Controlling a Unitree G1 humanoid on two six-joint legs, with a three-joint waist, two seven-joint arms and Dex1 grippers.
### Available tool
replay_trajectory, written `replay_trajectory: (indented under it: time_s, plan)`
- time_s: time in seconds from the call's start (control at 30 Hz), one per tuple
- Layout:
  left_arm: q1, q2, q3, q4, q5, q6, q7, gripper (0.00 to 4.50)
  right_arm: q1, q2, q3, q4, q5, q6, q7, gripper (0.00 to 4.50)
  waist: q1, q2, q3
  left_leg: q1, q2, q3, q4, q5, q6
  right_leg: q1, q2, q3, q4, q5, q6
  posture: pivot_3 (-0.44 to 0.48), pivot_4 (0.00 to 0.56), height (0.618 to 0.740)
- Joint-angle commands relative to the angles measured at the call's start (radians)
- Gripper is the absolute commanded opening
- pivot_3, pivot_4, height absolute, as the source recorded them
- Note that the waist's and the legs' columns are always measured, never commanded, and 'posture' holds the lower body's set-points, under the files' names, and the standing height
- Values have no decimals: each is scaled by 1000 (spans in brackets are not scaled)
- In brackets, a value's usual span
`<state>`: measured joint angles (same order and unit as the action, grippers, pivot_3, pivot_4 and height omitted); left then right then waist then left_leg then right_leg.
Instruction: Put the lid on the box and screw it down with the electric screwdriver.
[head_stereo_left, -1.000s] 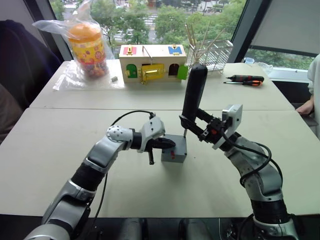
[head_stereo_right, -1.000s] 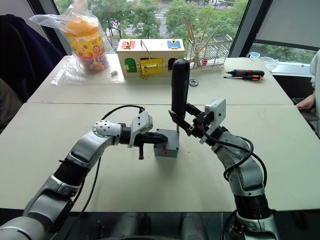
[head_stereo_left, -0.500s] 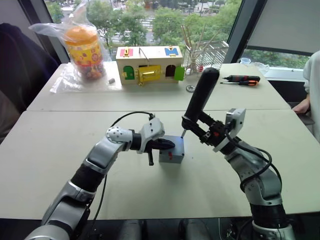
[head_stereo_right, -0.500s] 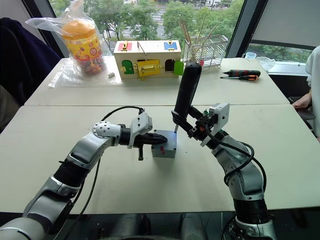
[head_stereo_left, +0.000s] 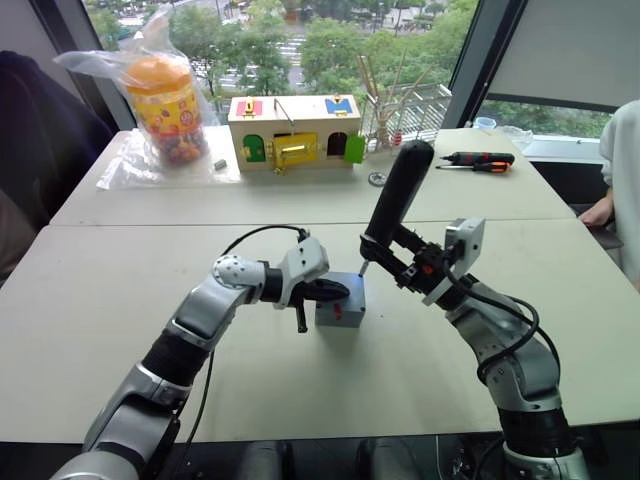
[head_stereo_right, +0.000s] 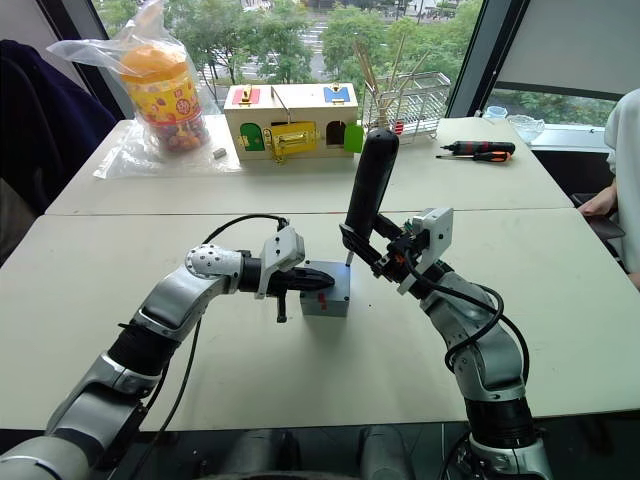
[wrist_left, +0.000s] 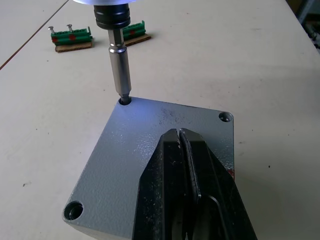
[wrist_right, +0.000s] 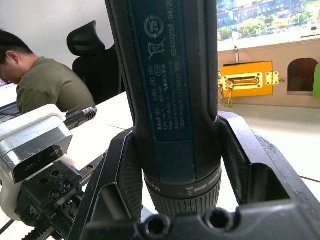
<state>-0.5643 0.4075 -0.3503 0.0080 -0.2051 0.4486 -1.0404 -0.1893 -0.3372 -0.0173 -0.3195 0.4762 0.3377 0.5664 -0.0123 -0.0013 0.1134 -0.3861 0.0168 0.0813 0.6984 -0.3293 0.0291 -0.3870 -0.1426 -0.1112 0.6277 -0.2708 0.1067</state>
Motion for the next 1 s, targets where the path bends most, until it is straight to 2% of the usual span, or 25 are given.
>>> replay_trajectory:
  time_s: [0.03, 0.2, 0.33, 0.47, 0.57, 0.77, 0.87, 0.93, 1.0]
  plan:
    - [-3, -6, -11, 18, 12, -4, 0, 0, 66, -29, 81, 115, -49, 114, 9, 1808, 1, 0, 0, 0, 0, 0, 0, 0, 0, 0, 0, 0, 0, 0, 0, 0, 150, 705]
    - [-1, -16, -9, 43, 16, -15, 4, 0, 30, -58, 51, 69, -17, 138, 7, 1808, 2, 1, 1, 0, 0, 0, 0, 0, 0, 0, -1, 0, 0, 0, 0, 0, 150, 705]
    - [5, -21, -8, 60, 17, -25, 7, 0, -38, -93, -19, -29, 80, 214, -2, 1808, 4, 5, 6, -1, -1, 0, 0, 0, 0, -1, -4, -1, -1, 0, 0, 0, 150, 705]
    - [18, -25, -5, 45, 8, -13, 10, 0, -158, -148, -165, -123, 269, 341, -43, 1808, 4, 10, 18, -5, -2, 0, 0, 0, 0, 0, -6, -2, 0, 0, 0, 0, 150, 705]
    - [26, -28, 10, 25, -6, 4, 18, 0, -244, -193, -245, -131, 348, 406, -88, 1808, 4, 13, 31, -7, -3, 0, 0, 1, -1, -2, -6, -3, 0, 2, 3, 0, 150, 705]
    - [17, -32, 73, -43, -67, 83, 57, 0, -374, -263, -329, -87, 424, 498, -160, 1808, 3, 15, 44, -12, -4, 0, 0, 3, -5, -6, -6, -6, 1, 2, 4, 0, 150, 705]
    - [-2, -77, 136, -80, -87, 85, 150, 0, -445, -270, -378, -13, 459, 556, -242, 1808, 2, 14, 49, -14, -4, 0, 1, 4, -5, -7, -6, -8, 1, 2, 4, 0, 150, 705]
    - [-22, -86, 160, -113, -105, 107, 171, 0, -463, -353, -393, 62, 463, 664, -257, 1808, 5, 13, 52, -16, -5, 1, 2, 5, -5, -9, -6, -8, 2, 3, 5, 0, 150, 705]
    - [-37, -54, 171, -170, -171, 166, 105, 0, -452, -486, -380, 130, 429, 751, -220, 1808, 20, 12, 55, -21, -7, 0, 2, 7, -2, -13, -6, -10, 2, 4, 7, 0, 150, 705]
